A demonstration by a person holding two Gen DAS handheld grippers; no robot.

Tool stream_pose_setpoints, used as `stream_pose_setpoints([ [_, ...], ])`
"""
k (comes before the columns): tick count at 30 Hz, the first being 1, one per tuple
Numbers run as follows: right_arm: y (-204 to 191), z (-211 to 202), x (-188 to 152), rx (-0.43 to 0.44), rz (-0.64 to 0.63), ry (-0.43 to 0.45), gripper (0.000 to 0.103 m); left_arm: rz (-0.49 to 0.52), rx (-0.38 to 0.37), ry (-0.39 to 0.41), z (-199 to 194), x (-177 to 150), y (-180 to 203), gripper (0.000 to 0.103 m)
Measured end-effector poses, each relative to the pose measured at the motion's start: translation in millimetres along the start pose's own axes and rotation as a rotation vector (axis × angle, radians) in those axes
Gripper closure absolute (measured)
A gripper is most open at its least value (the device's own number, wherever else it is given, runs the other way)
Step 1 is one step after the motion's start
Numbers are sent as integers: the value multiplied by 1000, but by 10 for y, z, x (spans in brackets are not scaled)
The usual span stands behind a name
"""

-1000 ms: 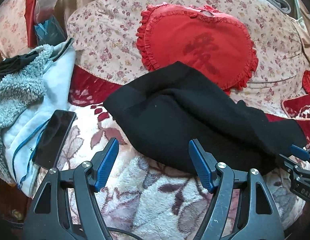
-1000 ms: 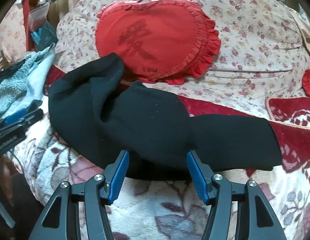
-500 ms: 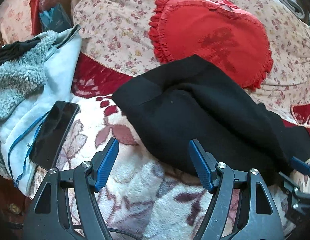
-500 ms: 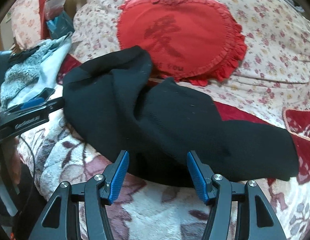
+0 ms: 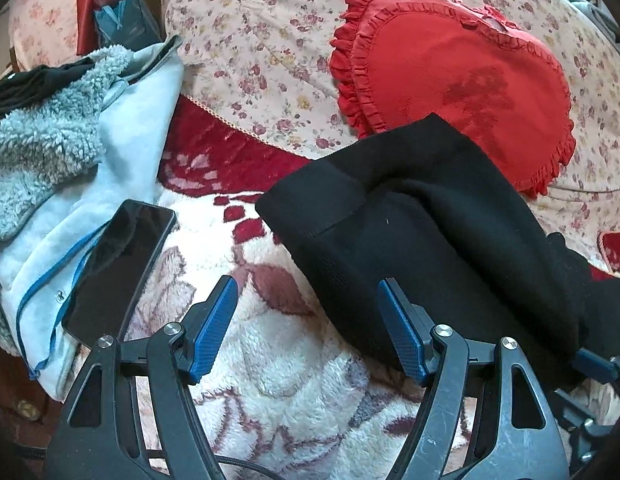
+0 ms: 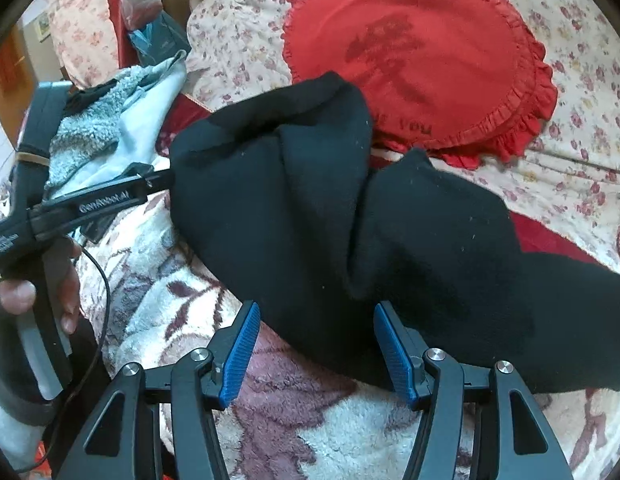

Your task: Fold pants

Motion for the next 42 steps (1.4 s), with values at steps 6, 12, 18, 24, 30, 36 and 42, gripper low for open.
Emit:
stream_pose_setpoints([
  [6, -13, -59, 45, -23, -15, 25, 45, 1, -7, -7, 23, 2, 23, 30],
  [12, -172, -177, 102, 42, -28, 51, 45, -4, -8, -3, -6, 9, 32, 30],
  [18, -350, -12, 34, 150, 8, 14, 45, -4, -6, -6, -4, 6, 20, 30],
  [24, -5, 289, -40, 113, 128, -23, 53, -23, -4, -18, 65, 1, -70, 30],
  [30, 356, 260, 258, 63, 190, 33, 55, -43, -30, -42, 210, 41, -44, 30],
  [36, 729, 392, 680, -130, 115, 89, 55, -36, -48, -62, 393, 115, 92, 30],
  [42, 1128, 581, 878, -152, 177, 64, 55, -54, -73, -110, 593, 137, 202, 30],
])
Point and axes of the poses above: each gripper's, at about its wrist camera, not at the fingertips, and z roughly the way its jaws point, y to its right, x to its top, the point moved 7 cm from there along z, roughly the way its jaws point, and after that the axes turned 9 degrees about y, right-handed, at the moved point
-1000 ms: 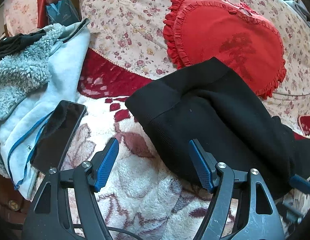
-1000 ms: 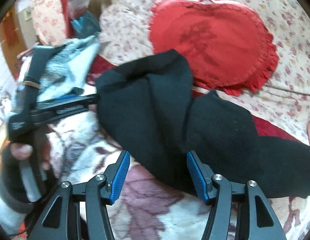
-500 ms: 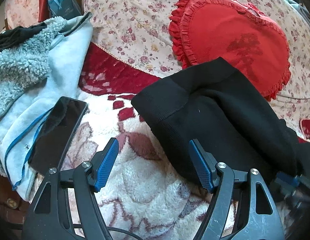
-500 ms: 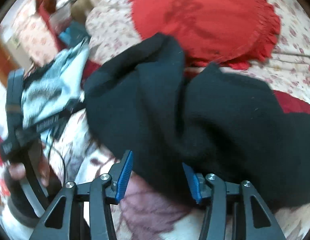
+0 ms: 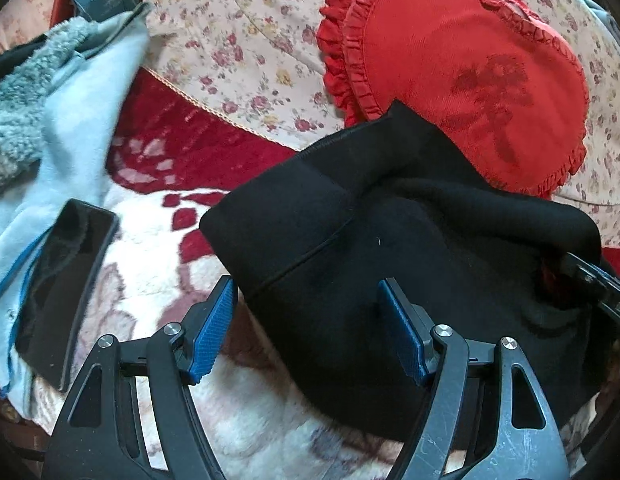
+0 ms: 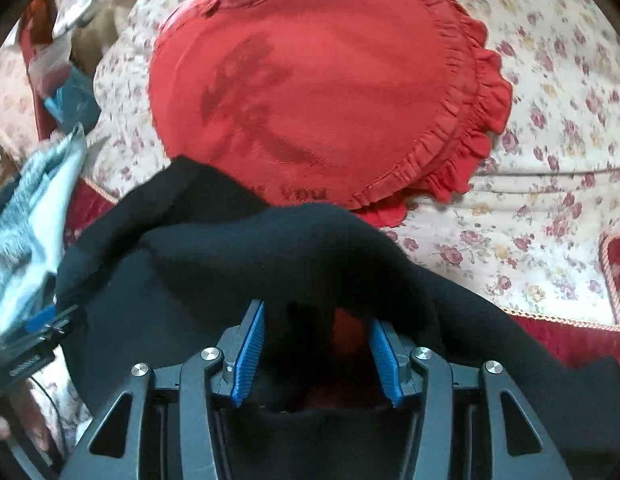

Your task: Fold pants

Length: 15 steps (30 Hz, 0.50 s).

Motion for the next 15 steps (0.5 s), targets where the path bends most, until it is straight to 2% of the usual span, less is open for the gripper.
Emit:
stream_pose_setpoints([
  [2, 62, -122, -1, 6, 4, 14, 55, -15, -17, -27, 86, -4, 26, 30],
  [6, 268, -550, -218, -8, 24, 35, 54, -62, -60, -51, 170, 6, 47, 31],
  [7, 339, -658, -302, -17, 29, 33, 54, -73, -67, -48, 168, 17, 49, 36],
  [8, 394, -781, -421, -19, 38, 31, 54, -82, -70, -43, 153, 22, 49, 50],
  [9, 447, -883, -527, -12, 52, 28, 54, -87, -74, -38, 127, 27, 54, 61],
  [10, 498, -1003, -683, 3, 79, 14, 54, -87, -78, -36, 107, 26, 56, 67],
  [11, 550, -1060, -813, 10, 98, 1, 54, -84, -74, -34, 85, 23, 57, 71],
  [15, 775, -1258, -1257, -2, 193, -41, 54, -61, -54, -32, 50, 9, 76, 73],
])
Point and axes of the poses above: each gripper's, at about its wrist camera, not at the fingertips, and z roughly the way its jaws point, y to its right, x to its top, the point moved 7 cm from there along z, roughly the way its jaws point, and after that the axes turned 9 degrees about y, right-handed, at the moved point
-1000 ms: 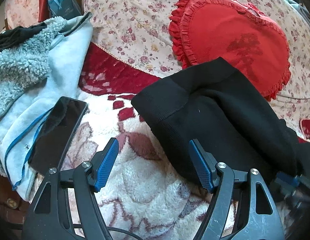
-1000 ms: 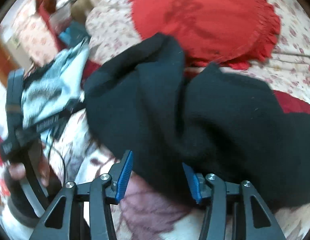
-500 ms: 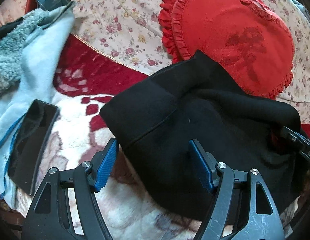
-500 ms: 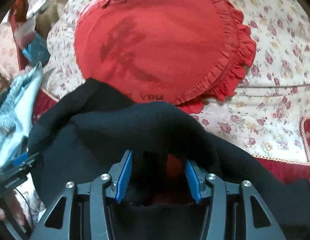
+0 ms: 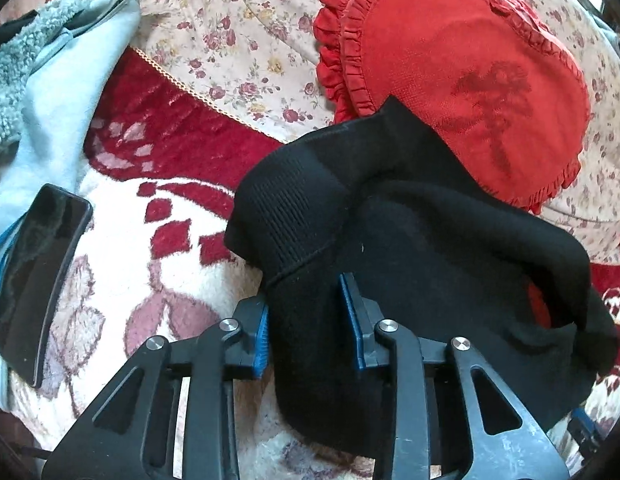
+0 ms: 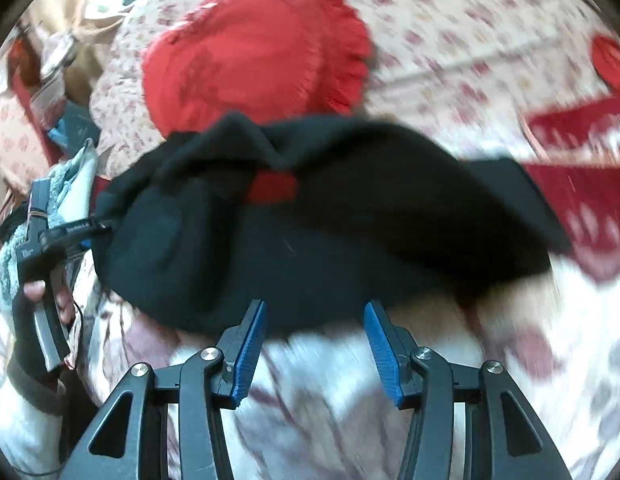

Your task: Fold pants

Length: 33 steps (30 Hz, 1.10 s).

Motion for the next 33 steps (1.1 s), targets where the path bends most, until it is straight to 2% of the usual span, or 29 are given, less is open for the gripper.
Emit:
stream_pose_setpoints([
  [2, 135, -3, -46, -9, 49, -7, 54, -8, 0, -4, -15, -5, -12, 73],
  [7, 295, 106, 20, 59, 227, 20, 52, -33, -2, -9, -56, -45, -36, 73],
  [11, 295, 238, 217, 45, 249, 81, 52, -36, 6, -4, -89, -61, -17, 78],
  [13, 294, 288, 302, 58, 258, 116, 59, -32, 12, -5, -110, -82, -5, 82],
  [15, 304, 334, 354, 45, 250, 135, 90, -32, 17, -2, -137, -95, -10, 88],
  [17, 298, 375, 365, 76, 272, 124, 93, -40, 16, 3, -187, -104, -37, 91],
  [20, 262, 280, 388, 77, 246, 141, 97, -70, 1, 17, -298, -96, -82, 94],
  [28, 150, -247, 484, 125, 213, 190, 98, -102, -50, 107, -838, 55, -198, 101],
  [33, 144, -475, 405, 132, 197, 199, 98, -99, -96, 71, -896, -20, -247, 101],
])
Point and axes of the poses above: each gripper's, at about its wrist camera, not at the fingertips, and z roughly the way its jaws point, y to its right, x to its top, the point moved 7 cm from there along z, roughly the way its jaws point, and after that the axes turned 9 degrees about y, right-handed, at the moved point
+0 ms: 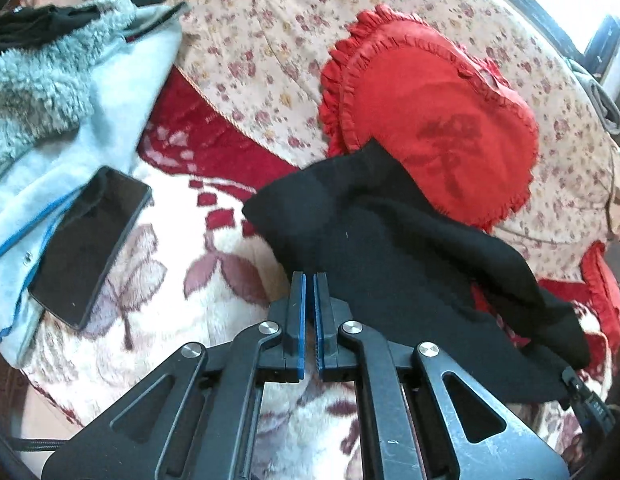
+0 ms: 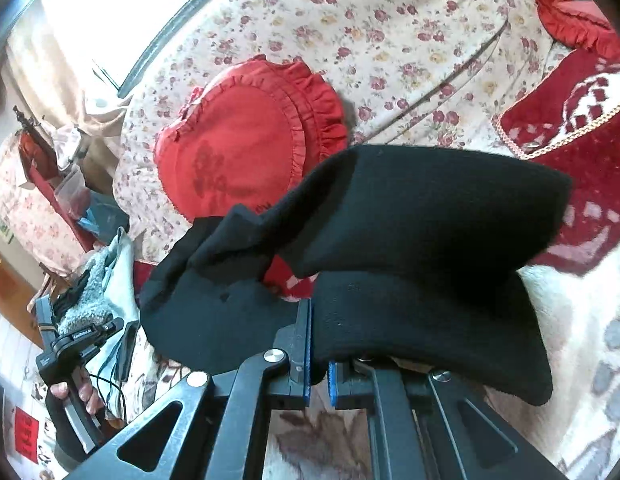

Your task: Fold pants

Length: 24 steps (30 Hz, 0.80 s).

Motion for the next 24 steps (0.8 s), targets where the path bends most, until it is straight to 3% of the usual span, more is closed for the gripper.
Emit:
stream_pose_setpoints([
  [4, -11, -18, -102, -18, -34, -30, 98, -69, 2, -41, 47, -127, -161, 100],
  [7, -12, 6, -144, -27, -50, -37, 98, -87, 17, -51, 95, -161, -217, 91],
  [10, 28, 30, -142, -20, -32, -38, 98, -109, 10, -45, 167, -125, -235, 75],
  [12, 49, 36, -148, -14, -30, -45, 98, -134, -2, -32, 242, -86, -234, 52],
  [14, 60, 55, -164, -13, -33, -56, 98, -141, 1, -40, 341, -71, -227, 46],
  [22, 117, 97, -176, -14, -24, -69, 98, -102, 4, -103, 821, -44, -111, 46],
  [23, 124, 103, -182, -14, -24, -70, 98, -86, 15, -95, 831, -35, -97, 51],
  [24, 127, 106, -188, -14, -22, -71, 98, -68, 17, -87, 822, -25, -69, 68],
])
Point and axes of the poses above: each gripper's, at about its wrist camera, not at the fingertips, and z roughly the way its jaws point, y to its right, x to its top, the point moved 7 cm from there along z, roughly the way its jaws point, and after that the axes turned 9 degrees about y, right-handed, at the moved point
